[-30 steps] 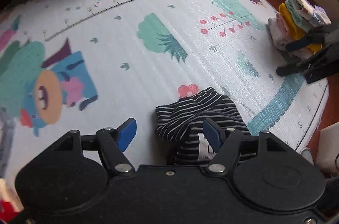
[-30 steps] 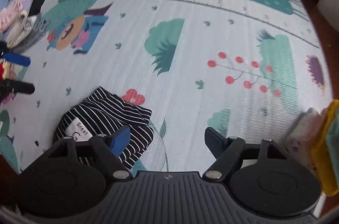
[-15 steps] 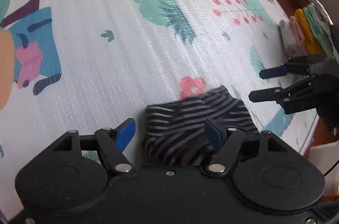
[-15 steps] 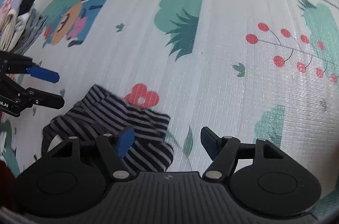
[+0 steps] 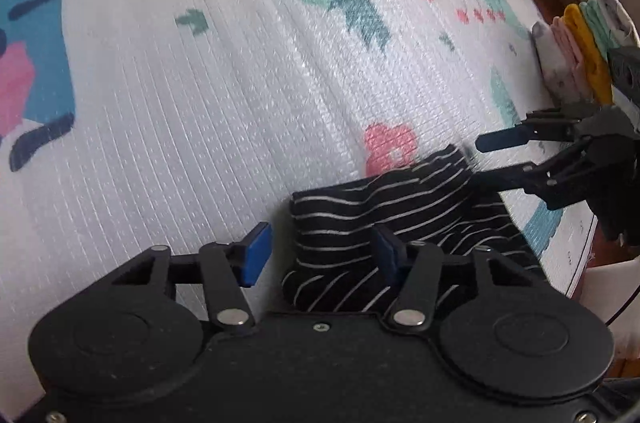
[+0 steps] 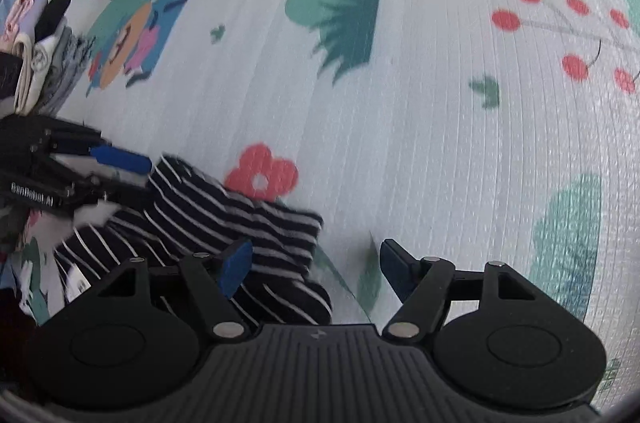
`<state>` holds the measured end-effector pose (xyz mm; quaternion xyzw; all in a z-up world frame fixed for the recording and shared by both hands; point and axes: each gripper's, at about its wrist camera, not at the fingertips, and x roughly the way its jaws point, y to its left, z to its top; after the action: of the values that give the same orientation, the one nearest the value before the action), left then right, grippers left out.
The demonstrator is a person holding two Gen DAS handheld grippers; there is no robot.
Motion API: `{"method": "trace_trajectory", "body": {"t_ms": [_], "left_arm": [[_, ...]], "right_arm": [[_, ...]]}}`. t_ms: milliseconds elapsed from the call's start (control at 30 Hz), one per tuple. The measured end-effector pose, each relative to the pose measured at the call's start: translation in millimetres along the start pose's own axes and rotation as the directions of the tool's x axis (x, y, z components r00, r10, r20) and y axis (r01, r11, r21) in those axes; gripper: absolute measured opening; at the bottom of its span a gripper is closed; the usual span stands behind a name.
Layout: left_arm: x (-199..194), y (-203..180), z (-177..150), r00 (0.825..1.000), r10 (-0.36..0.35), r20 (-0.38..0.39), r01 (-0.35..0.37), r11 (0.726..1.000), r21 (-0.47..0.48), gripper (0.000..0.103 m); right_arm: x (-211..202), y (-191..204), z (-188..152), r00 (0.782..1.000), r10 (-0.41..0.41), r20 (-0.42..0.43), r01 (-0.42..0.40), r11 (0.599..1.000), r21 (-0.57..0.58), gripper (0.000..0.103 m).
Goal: Fold clothes
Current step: 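Grasp the striped shirt edge with the left gripper while the right gripper grasps beside it, then lift the striped shirt with both grippers and shake it open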
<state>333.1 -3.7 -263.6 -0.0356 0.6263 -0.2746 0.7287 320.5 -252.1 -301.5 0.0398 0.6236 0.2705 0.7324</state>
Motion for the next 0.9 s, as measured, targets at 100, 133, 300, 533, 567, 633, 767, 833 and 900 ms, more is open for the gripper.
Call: {"method": "trace_trajectory", "body": {"t_ms": [100,133,300,533,567,633,767,833,900], "left_arm": [[5.5,0.5,-0.5,1.0,-0.011,-0.004,0.011,1.0,0.005,0.049],[6.6,-0.5,-0.6,1.0,-0.008,-0.005,0.008,1.0,0.014,0.048],[7.7,-2.9,-4.1,1.0,-0.005,-0.013,0.006,0.998,0.066,0.014],[-12.2,-7.9,-2.1,0.995,0.048,0.088,-0.059,0.99,0.126,0.008],[-18.5,-7.2,1.5,0.992,0.056,0.116,-0.071,0.99,0.123,0.008],[-31.9,-7.5,10.3,0.983,0.064,0.173,-0.085,0.99,0.112,0.008],[-61.5,-12.6,26.6,0.951,0.088,0.296,-0.123,0.987,0.1,0.007],[-77.0,-14.3,34.4,0.928,0.103,0.358,-0.142,0.986,0.085,0.007],[-94.8,-16.6,42.2,0.898,0.124,0.422,-0.168,0.984,0.067,0.007]], "right_arm": [[-0.1,-3.2,-8.0,1.0,0.025,0.014,-0.025,1.0,-0.006,0.072],[-0.1,-4.0,-8.6,0.999,0.042,0.013,-0.042,0.999,-0.002,0.07],[8.5,5.6,-13.4,0.994,0.106,-0.036,-0.107,0.994,-0.029,0.024],[-14.4,14.1,-1.5,0.993,0.101,0.064,-0.096,0.992,-0.078,0.017],[-19.9,14.4,3.6,0.991,0.099,0.09,-0.092,0.993,-0.078,0.017],[-32.1,17.4,16.5,0.985,0.082,0.152,-0.07,0.994,-0.082,0.017],[-53.6,30.5,40.1,0.963,0.037,0.266,-0.004,0.992,-0.124,0.016],[-64.0,38.6,50.9,0.948,0.017,0.317,0.032,0.989,-0.147,0.016],[-74.0,47.8,62.1,0.931,-0.004,0.365,0.069,0.984,-0.166,0.016]]}}
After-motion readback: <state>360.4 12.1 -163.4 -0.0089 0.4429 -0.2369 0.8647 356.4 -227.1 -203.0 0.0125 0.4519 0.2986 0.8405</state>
